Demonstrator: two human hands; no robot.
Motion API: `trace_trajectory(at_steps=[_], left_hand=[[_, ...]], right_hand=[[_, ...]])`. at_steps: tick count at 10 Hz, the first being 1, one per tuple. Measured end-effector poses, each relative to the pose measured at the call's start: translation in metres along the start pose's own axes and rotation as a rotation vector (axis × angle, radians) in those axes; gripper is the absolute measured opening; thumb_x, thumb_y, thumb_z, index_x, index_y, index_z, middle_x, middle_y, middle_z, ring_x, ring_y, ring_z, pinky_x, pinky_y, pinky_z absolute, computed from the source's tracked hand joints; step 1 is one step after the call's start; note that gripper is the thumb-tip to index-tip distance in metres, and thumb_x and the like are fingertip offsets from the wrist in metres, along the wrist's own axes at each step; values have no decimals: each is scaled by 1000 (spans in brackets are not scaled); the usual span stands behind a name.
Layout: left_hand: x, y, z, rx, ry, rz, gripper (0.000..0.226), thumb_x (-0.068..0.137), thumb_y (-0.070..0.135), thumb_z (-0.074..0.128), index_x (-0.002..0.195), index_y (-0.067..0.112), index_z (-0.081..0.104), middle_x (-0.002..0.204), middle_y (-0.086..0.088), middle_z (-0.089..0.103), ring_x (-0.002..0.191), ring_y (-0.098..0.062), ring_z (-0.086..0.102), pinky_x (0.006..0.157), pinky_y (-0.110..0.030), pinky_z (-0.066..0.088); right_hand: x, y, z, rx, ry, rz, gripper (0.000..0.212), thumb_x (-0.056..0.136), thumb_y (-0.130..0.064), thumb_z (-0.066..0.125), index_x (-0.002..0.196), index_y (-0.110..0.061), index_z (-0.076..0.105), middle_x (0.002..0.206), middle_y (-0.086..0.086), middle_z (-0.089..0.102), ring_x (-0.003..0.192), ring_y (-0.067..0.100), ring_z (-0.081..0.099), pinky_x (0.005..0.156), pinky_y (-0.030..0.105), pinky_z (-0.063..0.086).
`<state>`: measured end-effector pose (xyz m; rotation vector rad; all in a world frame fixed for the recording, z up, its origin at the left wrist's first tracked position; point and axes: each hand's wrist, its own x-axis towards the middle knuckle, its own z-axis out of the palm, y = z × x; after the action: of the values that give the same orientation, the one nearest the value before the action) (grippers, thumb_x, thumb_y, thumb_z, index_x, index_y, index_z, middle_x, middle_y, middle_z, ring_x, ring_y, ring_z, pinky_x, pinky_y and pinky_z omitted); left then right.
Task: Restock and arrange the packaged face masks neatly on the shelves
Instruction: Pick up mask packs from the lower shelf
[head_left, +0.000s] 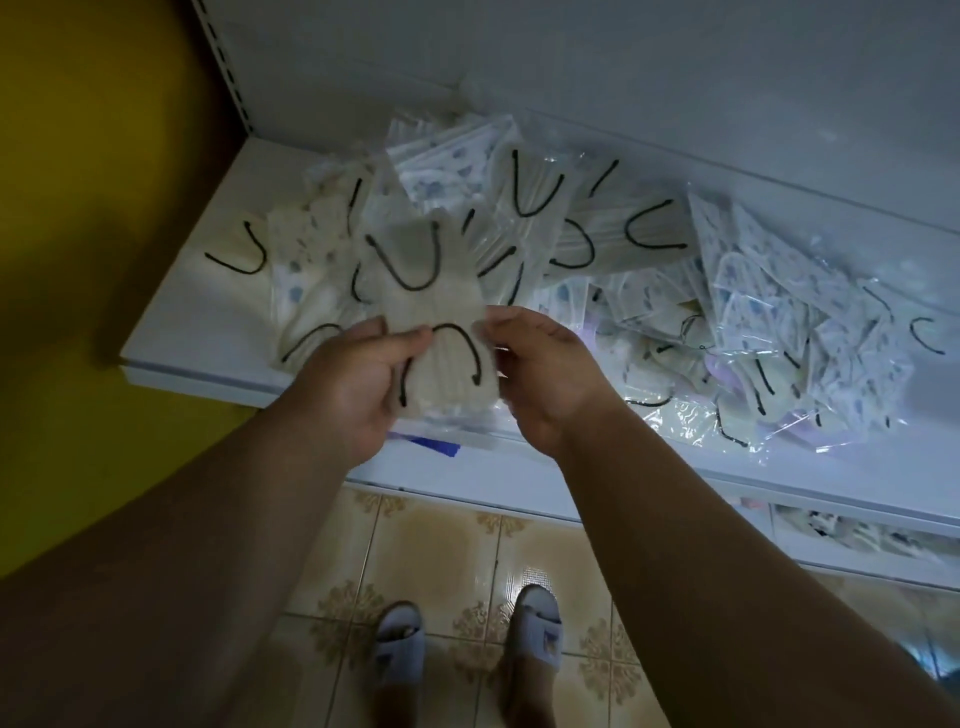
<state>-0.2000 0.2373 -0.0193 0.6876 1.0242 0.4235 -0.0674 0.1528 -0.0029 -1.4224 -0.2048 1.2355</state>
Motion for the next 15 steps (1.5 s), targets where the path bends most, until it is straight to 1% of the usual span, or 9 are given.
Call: trace_trajectory(at_steps=[1,3,4,6,8,9,10,13,15], left_hand=[[13,7,-25,261,321,98,9,89,18,71,96,13,69,101,-13,73,95,-34,70,88,-47,57],[35,4,-50,502,312,61,16,89,7,66,79,16,58,93,-15,62,90,-33,60,76,-37,48],[36,7,-52,558,315,87,4,91,5,62,90,9,61,101,-16,64,98,-36,63,91,-44,55],[36,17,-48,602,442,165,24,93,7,53,113,18,59,107,-13,64,98,-35,61,93,-48,54],[43,7,-23,545,367,188,22,92,4,52,111,13,59,93,-7,62,75,-21,54,63,-26,45],[45,0,-13,523,339,218,22,91,4,53,109,15,60,92,-6,64,74,-17,54,62,-23,43],[48,-5,-9,533,332,204,25,88,6,54,111,14,60,103,-18,67,86,-28,61,77,-36,51],[53,-14,-2,646,403,220,12,88,4,50,79,9,44,73,-6,46,69,-21,45,63,-29,38],[57,-12,-6,587,372,149,2,89,7,54,92,8,55,80,-9,56,75,-23,53,64,-29,42]], right_hand=[[31,10,19,-214,284,107,18,91,-30,69,95,-13,69,87,13,67,82,30,67,78,37,55],[72,25,44,-355,431,158,68,73,-40,79,120,-9,42,87,3,66,74,20,64,71,33,55],[83,26,45,-273,455,150,19,85,-17,65,102,-17,57,81,-2,59,65,16,56,56,20,47],[54,6,20,-267,662,-139,9,85,-12,53,82,-8,60,70,4,55,66,22,49,63,33,43],[79,-37,1,-505,655,-22,16,89,-21,59,101,-12,64,81,3,58,72,22,58,65,31,50],[95,-42,4,-413,628,51,46,95,-16,58,139,-7,48,120,11,60,83,19,51,46,21,44],[101,-45,12,-776,564,133,60,94,-21,64,149,-21,39,144,9,50,106,21,59,73,24,55],[101,-54,17,-990,613,146,38,97,-21,58,134,-11,55,137,11,54,130,31,48,109,41,37],[107,-44,12,-953,533,120,22,92,-16,67,112,-9,63,100,7,61,104,28,63,84,31,49]])
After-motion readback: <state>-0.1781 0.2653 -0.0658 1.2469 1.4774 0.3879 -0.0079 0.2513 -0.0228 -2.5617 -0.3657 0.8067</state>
